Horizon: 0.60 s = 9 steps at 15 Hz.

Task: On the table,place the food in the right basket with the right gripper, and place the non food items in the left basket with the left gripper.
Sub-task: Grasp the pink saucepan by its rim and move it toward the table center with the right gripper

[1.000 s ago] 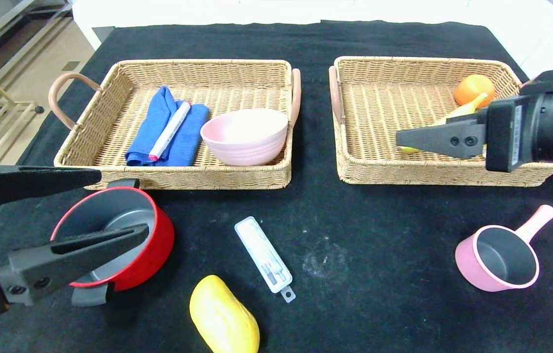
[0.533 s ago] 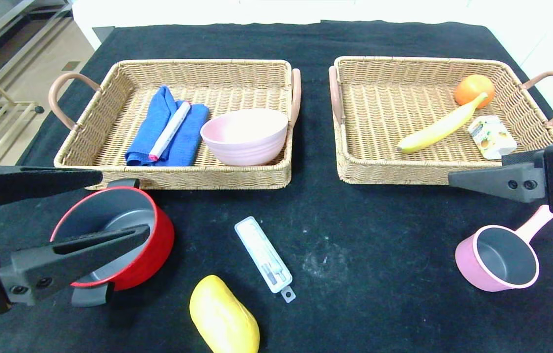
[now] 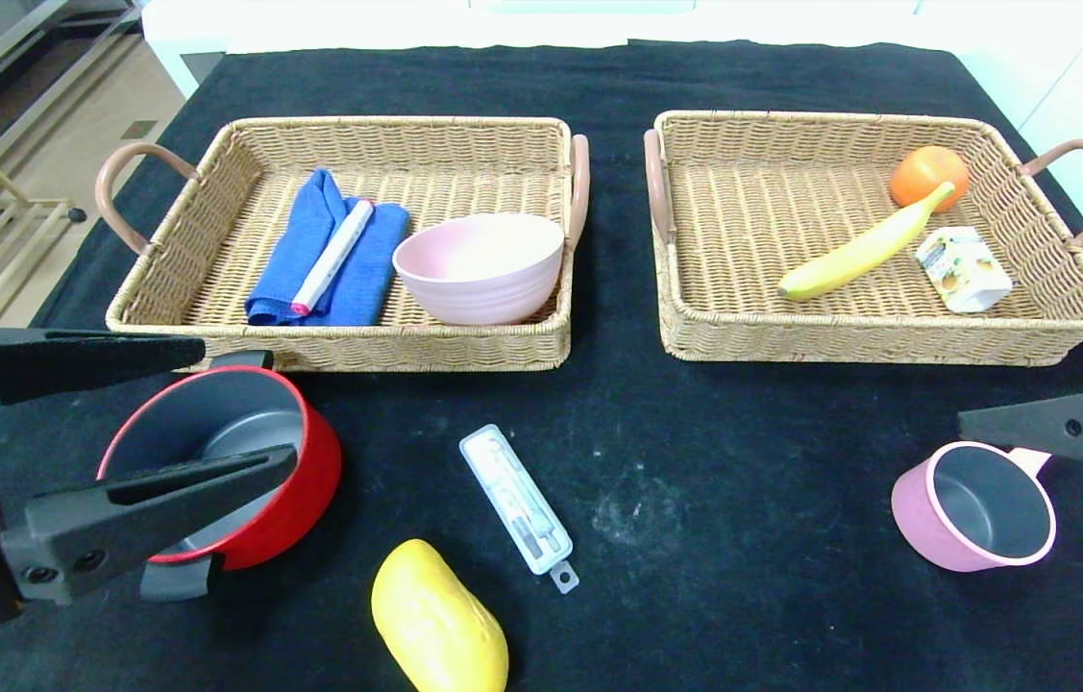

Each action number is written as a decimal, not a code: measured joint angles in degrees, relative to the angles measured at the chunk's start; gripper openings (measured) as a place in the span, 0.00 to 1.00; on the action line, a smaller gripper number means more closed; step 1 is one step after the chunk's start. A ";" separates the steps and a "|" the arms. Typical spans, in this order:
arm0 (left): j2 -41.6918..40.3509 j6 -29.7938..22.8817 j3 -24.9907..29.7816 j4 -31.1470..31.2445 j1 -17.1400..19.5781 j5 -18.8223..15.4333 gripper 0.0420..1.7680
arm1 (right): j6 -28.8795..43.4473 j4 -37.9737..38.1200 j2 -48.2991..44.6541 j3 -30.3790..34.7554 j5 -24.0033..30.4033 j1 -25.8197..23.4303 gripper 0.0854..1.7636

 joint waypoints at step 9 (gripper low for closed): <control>-0.33 0.02 0.11 -0.05 -0.72 0.06 0.97 | 16.55 6.45 2.06 2.01 0.11 -8.75 0.96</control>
